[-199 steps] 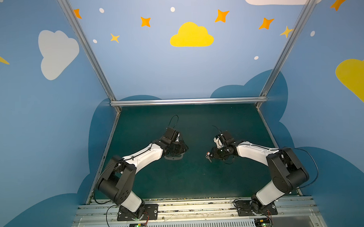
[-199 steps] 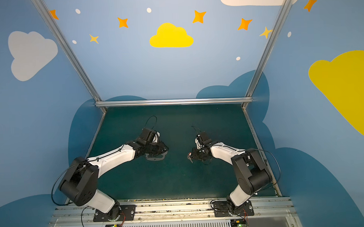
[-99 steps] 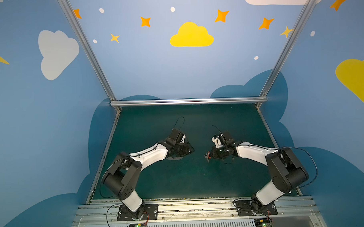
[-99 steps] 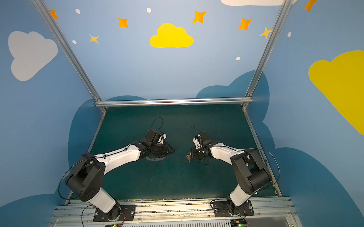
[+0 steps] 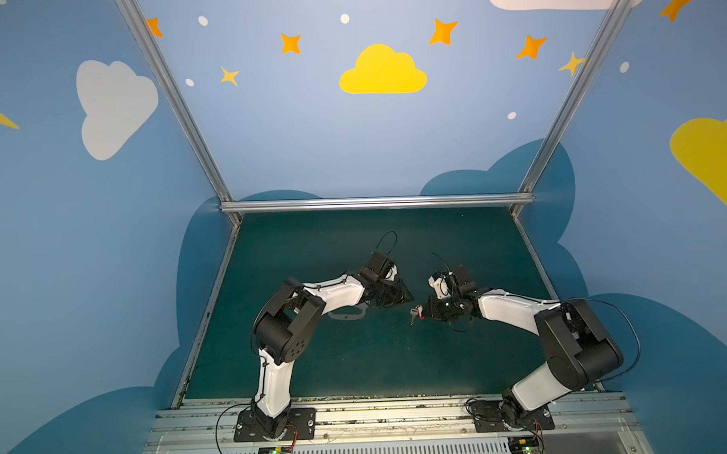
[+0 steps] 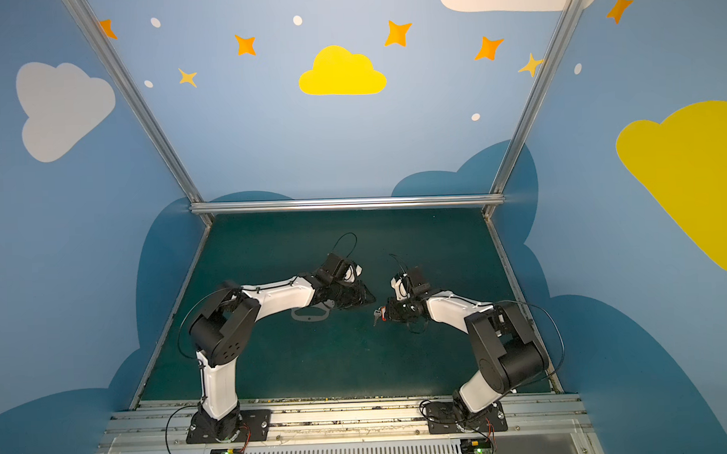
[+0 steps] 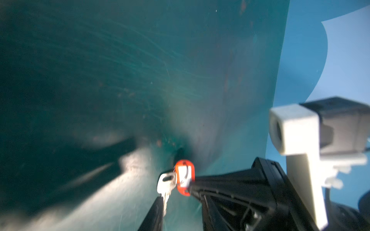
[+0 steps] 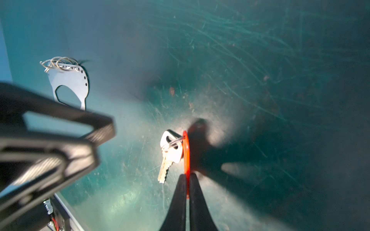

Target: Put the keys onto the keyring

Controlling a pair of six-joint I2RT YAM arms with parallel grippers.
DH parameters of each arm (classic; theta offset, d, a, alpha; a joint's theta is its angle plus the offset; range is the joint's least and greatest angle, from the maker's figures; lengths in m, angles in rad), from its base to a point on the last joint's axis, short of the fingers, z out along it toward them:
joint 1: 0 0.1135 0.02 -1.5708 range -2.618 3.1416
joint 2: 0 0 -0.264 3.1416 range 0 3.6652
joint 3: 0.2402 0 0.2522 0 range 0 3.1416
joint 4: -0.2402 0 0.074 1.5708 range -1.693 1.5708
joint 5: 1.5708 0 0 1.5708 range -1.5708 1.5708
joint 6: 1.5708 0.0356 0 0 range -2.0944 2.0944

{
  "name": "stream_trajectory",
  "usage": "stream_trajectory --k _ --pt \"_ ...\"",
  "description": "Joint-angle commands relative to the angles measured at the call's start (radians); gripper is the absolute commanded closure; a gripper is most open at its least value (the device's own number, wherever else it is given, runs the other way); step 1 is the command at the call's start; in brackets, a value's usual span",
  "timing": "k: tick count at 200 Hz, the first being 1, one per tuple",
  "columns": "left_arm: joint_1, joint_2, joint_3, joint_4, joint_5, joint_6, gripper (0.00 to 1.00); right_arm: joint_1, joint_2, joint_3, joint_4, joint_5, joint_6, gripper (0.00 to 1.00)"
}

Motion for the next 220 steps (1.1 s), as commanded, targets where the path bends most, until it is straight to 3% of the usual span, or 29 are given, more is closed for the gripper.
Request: stream_trajectory --k 1,114,200,220 --pt "-0.015 0.020 0.028 -0.011 0.026 0.021 0.66 -0.009 -0.031 -0.021 0.007 -0.012 0.006 0.92" --pt "-0.040 0.127 0.138 -0.061 0.037 0.036 0.77 -0.019 -0.044 -0.032 0.020 -0.039 0.011 0.92" --pt "-0.039 0.098 0.116 -0.084 -0.031 0.071 0.63 -0.032 -0.042 -0.047 0.029 -0.043 0.015 0.93" --pt "-0.040 0.112 0.128 -0.085 -0.022 0.077 0.64 -0.033 -0.042 -0.045 0.030 -0.046 0.017 0.92"
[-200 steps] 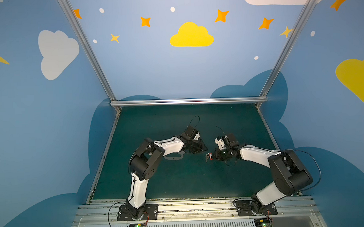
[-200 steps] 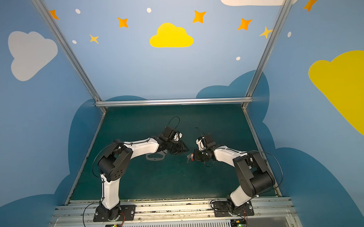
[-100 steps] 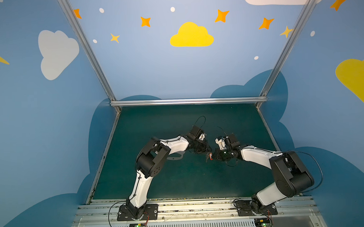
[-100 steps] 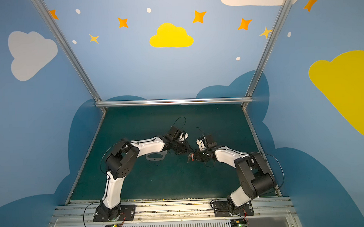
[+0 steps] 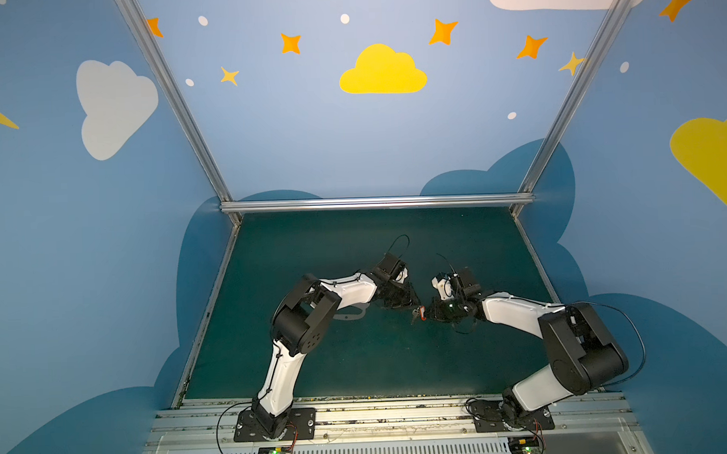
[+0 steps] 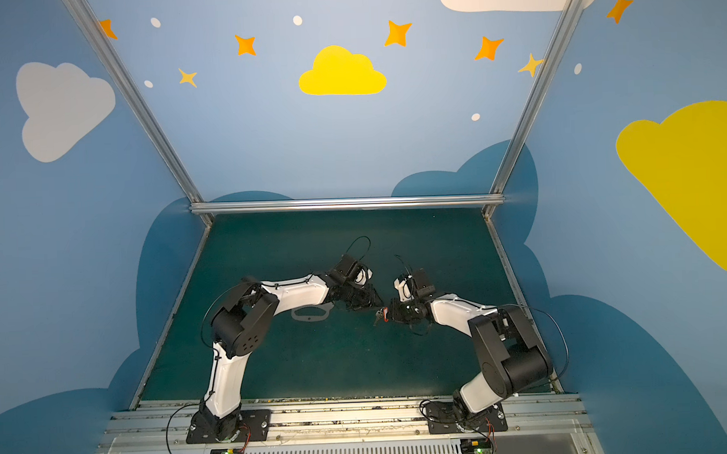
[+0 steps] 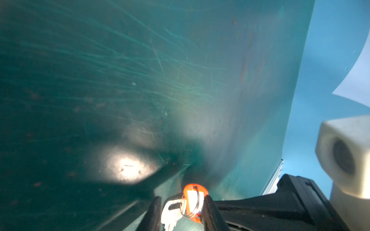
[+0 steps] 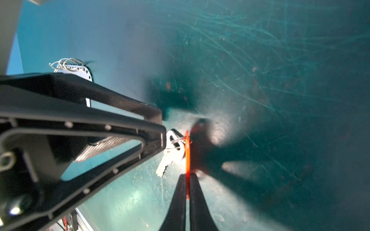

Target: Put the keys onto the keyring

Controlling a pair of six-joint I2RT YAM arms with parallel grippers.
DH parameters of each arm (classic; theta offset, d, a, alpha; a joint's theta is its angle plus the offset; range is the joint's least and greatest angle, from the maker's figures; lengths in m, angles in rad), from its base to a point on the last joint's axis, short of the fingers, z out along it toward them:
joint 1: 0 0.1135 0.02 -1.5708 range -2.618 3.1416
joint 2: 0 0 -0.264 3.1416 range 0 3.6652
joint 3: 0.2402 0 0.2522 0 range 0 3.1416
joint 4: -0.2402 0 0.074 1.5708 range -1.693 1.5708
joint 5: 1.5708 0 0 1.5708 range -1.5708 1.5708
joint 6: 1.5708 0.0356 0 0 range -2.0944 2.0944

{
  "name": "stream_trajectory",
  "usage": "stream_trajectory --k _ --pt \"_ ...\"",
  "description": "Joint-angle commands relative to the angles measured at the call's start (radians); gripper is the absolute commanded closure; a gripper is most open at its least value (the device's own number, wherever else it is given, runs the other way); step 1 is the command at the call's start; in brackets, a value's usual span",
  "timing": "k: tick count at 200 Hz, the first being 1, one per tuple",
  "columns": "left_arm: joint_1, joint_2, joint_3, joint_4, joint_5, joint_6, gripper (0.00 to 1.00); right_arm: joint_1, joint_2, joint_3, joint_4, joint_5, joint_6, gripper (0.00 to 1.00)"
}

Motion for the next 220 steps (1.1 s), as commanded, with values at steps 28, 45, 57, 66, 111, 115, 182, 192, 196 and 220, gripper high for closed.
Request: stream_trajectory --k 28,45,57,66,111,115,182,192,196,220 --pt "-0.004 0.011 0.033 -0.013 0.044 0.037 0.72 -0.005 -0.016 -0.007 0.003 -0.011 0.009 0.92" --pt "-0.007 0.010 0.037 -0.014 0.057 0.047 0.75 -0.004 -0.016 -0.007 0.003 -0.013 0.008 0.93" --pt "-0.011 0.011 0.040 -0.015 0.064 0.049 0.77 -0.006 -0.015 -0.007 0.004 -0.013 0.009 0.92" --pt "-0.011 0.013 0.043 -0.020 0.068 0.053 0.79 -0.006 -0.013 -0.007 0.005 -0.013 0.010 0.93" --pt "-0.013 0.034 0.061 -0.032 0.075 0.055 0.85 -0.007 -0.016 -0.009 0.009 -0.016 0.010 0.92" --pt "-0.014 0.034 0.061 -0.032 0.074 0.054 0.86 -0.008 -0.016 -0.009 0.008 -0.015 0.010 0.93" --pt "-0.013 0.000 0.051 -0.055 0.004 0.079 0.74 -0.013 -0.013 -0.012 0.023 -0.019 0.012 0.93" --pt "-0.012 -0.002 0.053 -0.056 0.002 0.079 0.73 -0.012 -0.008 -0.024 0.025 -0.019 0.012 0.93" --pt "-0.013 -0.001 0.055 -0.058 0.004 0.079 0.73 -0.013 -0.007 -0.036 0.025 -0.019 0.012 0.93" --pt "-0.014 -0.006 0.059 -0.056 0.009 0.078 0.70 -0.017 -0.005 -0.043 0.031 -0.019 0.015 0.93"
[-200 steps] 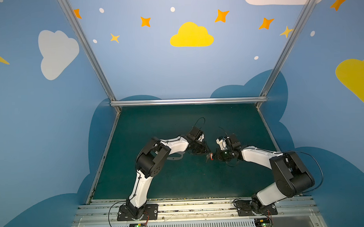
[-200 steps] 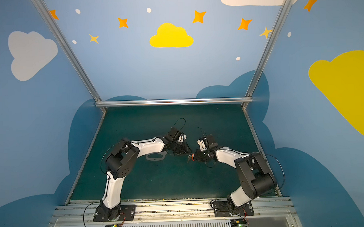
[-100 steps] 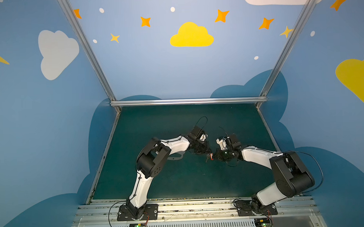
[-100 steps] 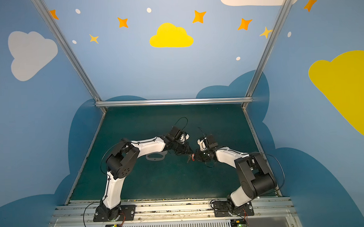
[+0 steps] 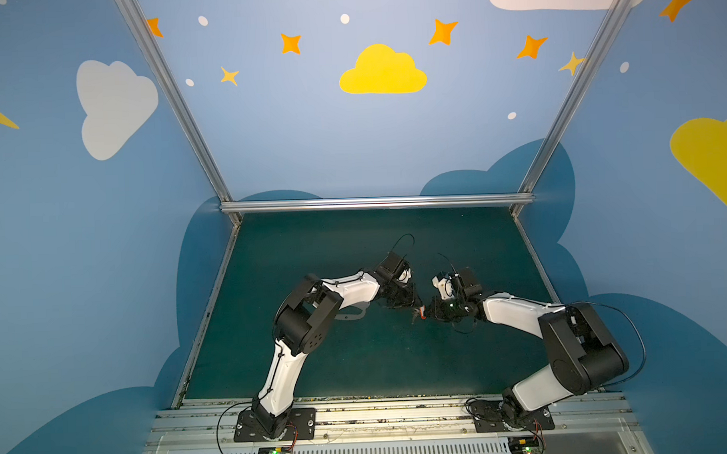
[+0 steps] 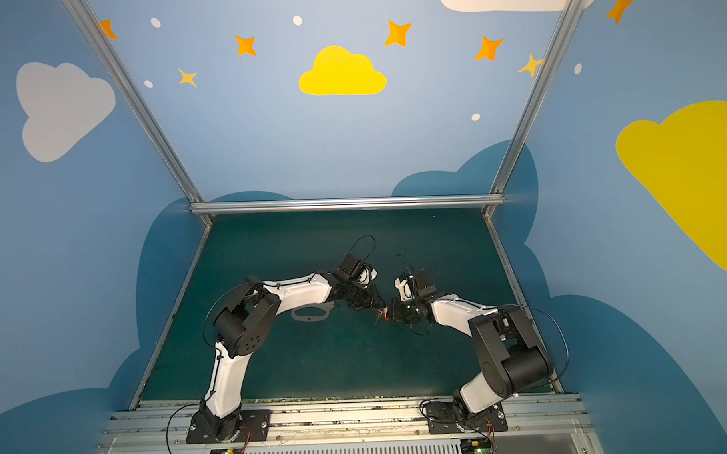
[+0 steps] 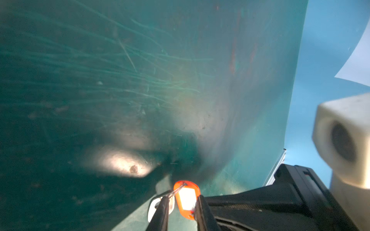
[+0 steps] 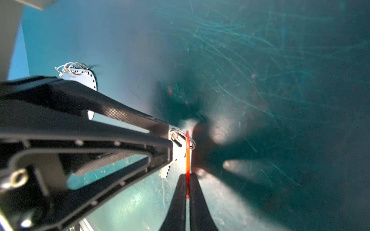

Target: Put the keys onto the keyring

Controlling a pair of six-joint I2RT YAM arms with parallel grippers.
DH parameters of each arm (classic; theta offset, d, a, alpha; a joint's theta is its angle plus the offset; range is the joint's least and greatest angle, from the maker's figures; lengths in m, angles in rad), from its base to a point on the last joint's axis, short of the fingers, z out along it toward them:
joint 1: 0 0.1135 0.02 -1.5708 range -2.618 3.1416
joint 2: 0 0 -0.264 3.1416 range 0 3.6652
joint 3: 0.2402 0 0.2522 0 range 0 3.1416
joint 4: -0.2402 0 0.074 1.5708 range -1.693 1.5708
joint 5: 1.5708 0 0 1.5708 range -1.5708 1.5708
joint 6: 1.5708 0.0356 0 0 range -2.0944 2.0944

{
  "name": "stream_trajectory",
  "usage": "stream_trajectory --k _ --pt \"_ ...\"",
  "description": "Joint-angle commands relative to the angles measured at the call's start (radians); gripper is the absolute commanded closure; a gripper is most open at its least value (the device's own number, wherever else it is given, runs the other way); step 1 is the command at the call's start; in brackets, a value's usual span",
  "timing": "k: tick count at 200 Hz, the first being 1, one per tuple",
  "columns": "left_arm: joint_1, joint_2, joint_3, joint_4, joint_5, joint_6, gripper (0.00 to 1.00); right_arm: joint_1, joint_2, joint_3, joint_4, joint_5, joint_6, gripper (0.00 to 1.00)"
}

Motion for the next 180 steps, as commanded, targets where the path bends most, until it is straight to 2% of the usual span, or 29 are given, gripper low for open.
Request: stream_trajectory --k 1,18,84,114,158,180 --pt "-0.003 -0.024 0.013 -0.014 -0.014 0.016 0.70 -0.006 -0.005 -0.021 0.005 -0.007 0.013 0.93" --pt "-0.003 -0.026 0.009 -0.013 -0.026 0.024 0.67 -0.007 -0.004 -0.024 0.005 -0.005 0.013 0.93" --pt "-0.006 0.018 0.034 -0.022 -0.005 0.026 0.67 -0.008 0.000 -0.026 0.011 -0.012 0.016 0.93" --pt "-0.004 0.029 0.052 -0.025 0.018 0.030 0.74 -0.011 -0.002 -0.028 0.011 -0.012 0.016 0.93" --pt "-0.006 0.046 0.066 -0.048 0.018 0.042 0.76 -0.011 -0.013 -0.027 0.009 -0.010 0.016 0.93" --pt "-0.006 0.026 0.064 -0.061 -0.012 0.057 0.69 -0.013 -0.014 -0.029 0.006 -0.010 0.014 0.93"
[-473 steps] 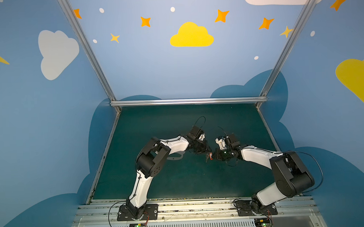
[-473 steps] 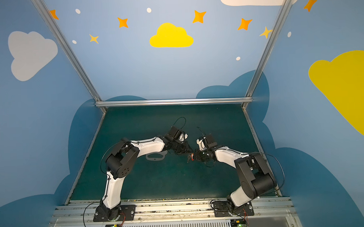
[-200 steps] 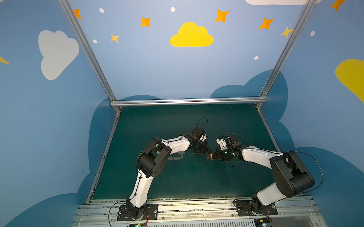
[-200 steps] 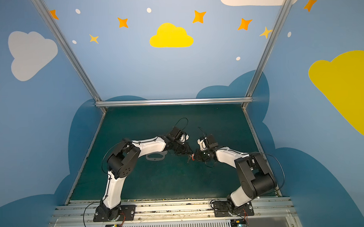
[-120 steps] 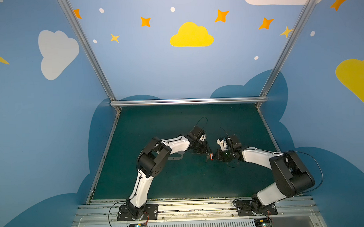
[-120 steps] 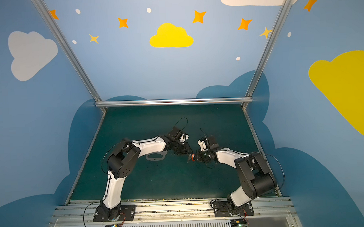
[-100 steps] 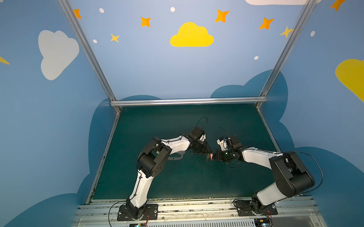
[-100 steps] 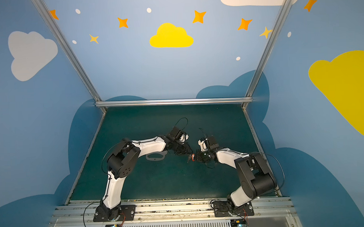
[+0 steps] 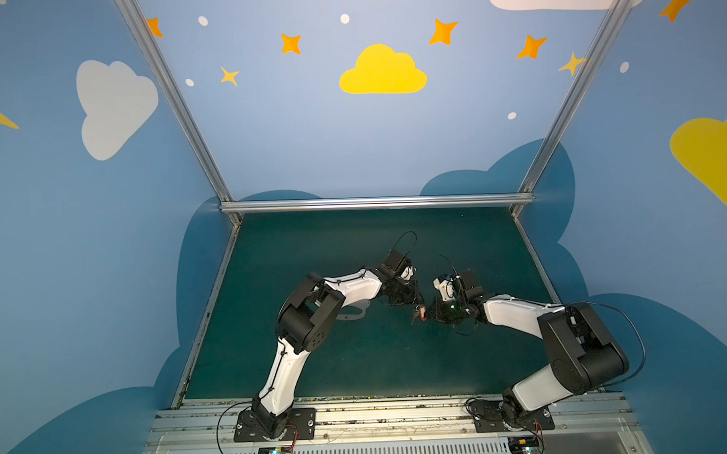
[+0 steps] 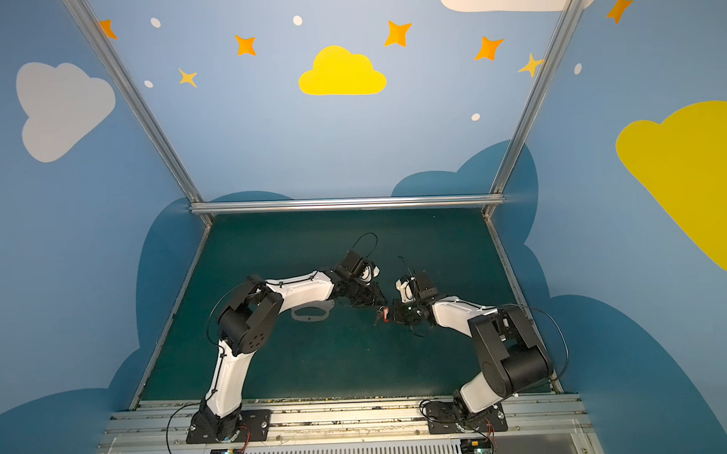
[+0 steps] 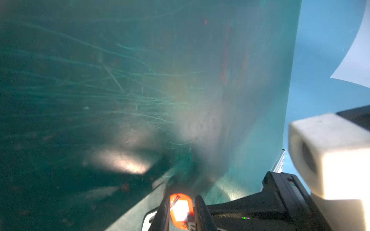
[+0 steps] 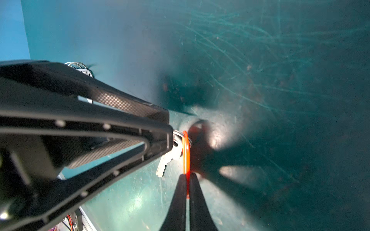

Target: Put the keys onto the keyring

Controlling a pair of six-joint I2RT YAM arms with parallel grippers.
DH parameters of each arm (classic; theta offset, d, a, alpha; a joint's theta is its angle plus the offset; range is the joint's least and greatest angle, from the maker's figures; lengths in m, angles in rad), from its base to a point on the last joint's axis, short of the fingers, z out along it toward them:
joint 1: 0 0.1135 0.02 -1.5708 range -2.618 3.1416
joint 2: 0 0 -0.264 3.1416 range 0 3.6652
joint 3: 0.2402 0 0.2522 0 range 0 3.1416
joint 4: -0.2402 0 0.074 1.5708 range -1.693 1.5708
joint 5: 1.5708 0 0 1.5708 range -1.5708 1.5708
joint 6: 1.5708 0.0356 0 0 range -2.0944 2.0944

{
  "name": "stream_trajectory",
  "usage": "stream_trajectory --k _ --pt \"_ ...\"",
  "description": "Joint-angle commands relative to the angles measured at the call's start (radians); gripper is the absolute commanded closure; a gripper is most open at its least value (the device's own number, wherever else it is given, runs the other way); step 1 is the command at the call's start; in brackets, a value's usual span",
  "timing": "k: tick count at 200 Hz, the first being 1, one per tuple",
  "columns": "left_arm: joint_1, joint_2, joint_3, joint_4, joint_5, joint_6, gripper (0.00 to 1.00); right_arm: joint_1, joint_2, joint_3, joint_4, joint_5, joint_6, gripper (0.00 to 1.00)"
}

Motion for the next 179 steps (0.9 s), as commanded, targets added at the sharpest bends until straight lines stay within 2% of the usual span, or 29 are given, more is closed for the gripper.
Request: stream_trajectory --k 1,13,53,102,137,158,179 --pt "-0.003 -0.006 0.008 -0.044 -0.019 0.034 0.69 -0.006 -0.014 -0.018 -0.017 0.004 -0.002 0.93" --pt "-0.004 -0.012 0.013 -0.057 -0.037 0.045 0.65 -0.007 -0.013 -0.022 -0.011 0.004 -0.002 0.93" --pt "-0.005 -0.012 0.025 -0.079 -0.052 0.063 0.65 -0.008 -0.014 -0.028 -0.004 0.000 0.004 0.93" --pt "-0.017 0.016 0.023 -0.065 0.010 0.060 0.77 -0.008 -0.016 -0.025 -0.005 0.002 0.004 0.93" --pt "-0.021 0.014 0.024 -0.071 0.006 0.063 0.86 -0.011 -0.017 -0.024 -0.009 0.004 0.002 0.93" --pt "-0.020 0.011 0.026 -0.075 0.003 0.063 0.88 -0.013 -0.025 -0.026 -0.011 0.004 0.001 0.93" --pt "-0.019 0.004 0.030 -0.083 -0.006 0.065 0.95 -0.016 -0.032 -0.028 -0.017 0.004 0.000 0.93"
